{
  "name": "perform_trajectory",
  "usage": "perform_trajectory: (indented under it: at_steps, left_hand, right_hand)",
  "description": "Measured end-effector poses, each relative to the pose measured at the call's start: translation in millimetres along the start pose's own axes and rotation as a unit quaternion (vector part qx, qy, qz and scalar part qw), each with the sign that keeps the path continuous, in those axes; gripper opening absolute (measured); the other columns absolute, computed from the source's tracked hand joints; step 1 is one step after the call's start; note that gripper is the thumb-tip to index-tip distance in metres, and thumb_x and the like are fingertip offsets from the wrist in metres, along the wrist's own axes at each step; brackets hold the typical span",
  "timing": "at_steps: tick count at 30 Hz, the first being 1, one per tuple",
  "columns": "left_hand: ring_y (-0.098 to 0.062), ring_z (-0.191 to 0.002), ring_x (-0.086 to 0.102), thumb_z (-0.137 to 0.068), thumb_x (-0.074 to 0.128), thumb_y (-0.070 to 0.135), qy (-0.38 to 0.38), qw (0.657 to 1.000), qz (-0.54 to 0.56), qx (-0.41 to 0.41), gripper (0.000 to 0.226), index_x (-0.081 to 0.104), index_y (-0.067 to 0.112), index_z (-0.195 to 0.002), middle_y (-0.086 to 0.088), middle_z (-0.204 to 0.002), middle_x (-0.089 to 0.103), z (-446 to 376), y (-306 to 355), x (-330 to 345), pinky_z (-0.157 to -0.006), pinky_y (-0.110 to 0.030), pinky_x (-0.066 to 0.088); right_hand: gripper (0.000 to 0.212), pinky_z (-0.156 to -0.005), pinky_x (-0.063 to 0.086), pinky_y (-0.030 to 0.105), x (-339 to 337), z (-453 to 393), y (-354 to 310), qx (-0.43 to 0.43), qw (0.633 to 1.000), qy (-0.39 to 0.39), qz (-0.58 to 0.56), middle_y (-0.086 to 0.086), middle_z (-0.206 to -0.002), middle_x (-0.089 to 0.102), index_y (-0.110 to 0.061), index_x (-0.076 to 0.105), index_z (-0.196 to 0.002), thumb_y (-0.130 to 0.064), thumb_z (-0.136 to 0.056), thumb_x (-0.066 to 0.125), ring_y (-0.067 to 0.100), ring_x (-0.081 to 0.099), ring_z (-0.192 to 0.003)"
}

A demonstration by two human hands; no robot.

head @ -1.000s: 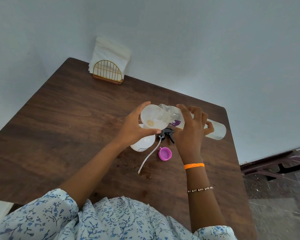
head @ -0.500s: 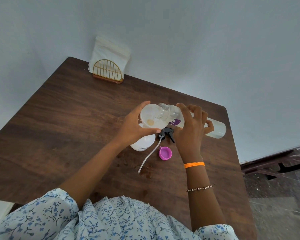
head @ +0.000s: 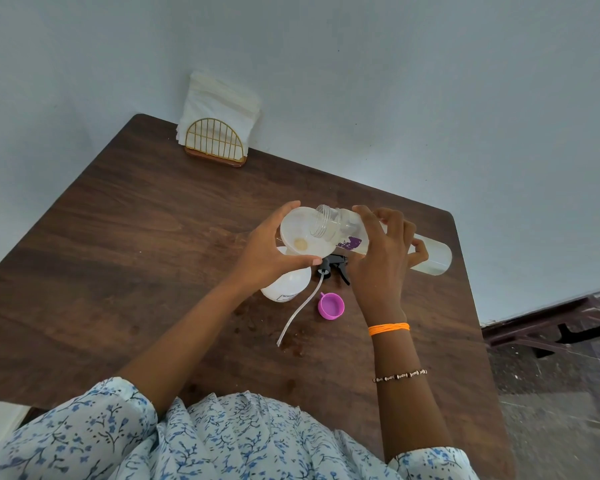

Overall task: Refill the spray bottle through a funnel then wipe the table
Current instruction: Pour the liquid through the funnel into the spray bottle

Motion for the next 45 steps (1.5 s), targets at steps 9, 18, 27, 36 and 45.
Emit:
perform_trajectory:
  at_steps: [9, 18, 27, 36, 45]
  left_hand:
    - [-0.012, -0.122, 0.043, -0.062, 0.085, 0.026, -0.001, 1.0, -0.002, 0.001, 0.09, 0.036, 0.03, -0.137, 0.003, -0.139, 0.044, -0.2, -0.3, 0.4, -0.1, -0.033, 0.045]
    - [-0.014, -0.123, 0.043, -0.063, 0.085, 0.025, -0.005, 1.0, 0.001, -0.001, 0.09, 0.036, 0.03, -0.138, 0.003, -0.14, 0.044, 0.4, 0.6, 0.1, -0.101, -0.035, 0.045]
    - [-0.013, -0.122, 0.045, -0.062, 0.085, 0.025, -0.006, 1.0, 0.007, -0.002, 0.089, 0.037, 0.032, -0.136, 0.004, -0.138, 0.046, 0.1, -0.8, -0.6, -0.101, -0.04, 0.046]
    - [-0.013, -0.123, 0.042, -0.064, 0.084, 0.025, -0.006, 1.0, 0.0, -0.004, 0.089, 0.035, 0.031, -0.138, 0.003, -0.141, 0.043, -0.2, 0.2, -0.5, -0.103, -0.04, 0.044]
    - [-0.014, -0.125, 0.041, -0.064, 0.085, 0.026, -0.007, 1.0, -0.002, -0.002, 0.089, 0.035, 0.031, -0.138, 0.003, -0.142, 0.042, -0.5, -0.5, -0.3, -0.103, -0.041, 0.043]
  right_hand:
    - [0.072, -0.092, 0.013, 0.038, -0.7, -1.0, -0.6, -0.002, 1.0, -0.002, 0.001, 0.008, -0.116, 0.054, -0.024, 0.062, -0.113, 0.011, -0.052, 0.075, 0.029, 0.045, -0.113]
    - [0.074, -0.09, 0.022, 0.047, 0.6, -1.3, -0.8, -0.002, 1.0, -0.005, 0.001, 0.007, -0.114, 0.054, -0.024, 0.061, -0.114, 0.013, -0.05, 0.073, 0.027, 0.045, -0.111]
    - [0.074, -0.089, 0.025, 0.049, -0.1, -1.9, -2.6, -0.005, 1.0, 0.001, -0.003, 0.007, -0.112, 0.055, -0.024, 0.061, -0.112, 0.013, -0.049, 0.073, 0.027, 0.045, -0.109]
    - [0.074, -0.09, 0.019, 0.044, -0.5, -3.1, -3.7, -0.008, 1.0, 0.0, 0.003, 0.007, -0.114, 0.055, -0.023, 0.062, -0.112, 0.013, -0.049, 0.072, 0.029, 0.046, -0.111]
    - [0.072, -0.09, 0.022, 0.047, 0.0, -3.1, -4.1, -0.006, 1.0, -0.002, -0.001, 0.008, -0.113, 0.055, -0.023, 0.062, -0.112, 0.012, -0.05, 0.074, 0.029, 0.046, -0.11]
Point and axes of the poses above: each hand's wrist, its own z-axis away from the middle knuckle, its own x-axis out of the palm, y = z × x, the point moved 9 cm from there along -z, towards the middle knuckle
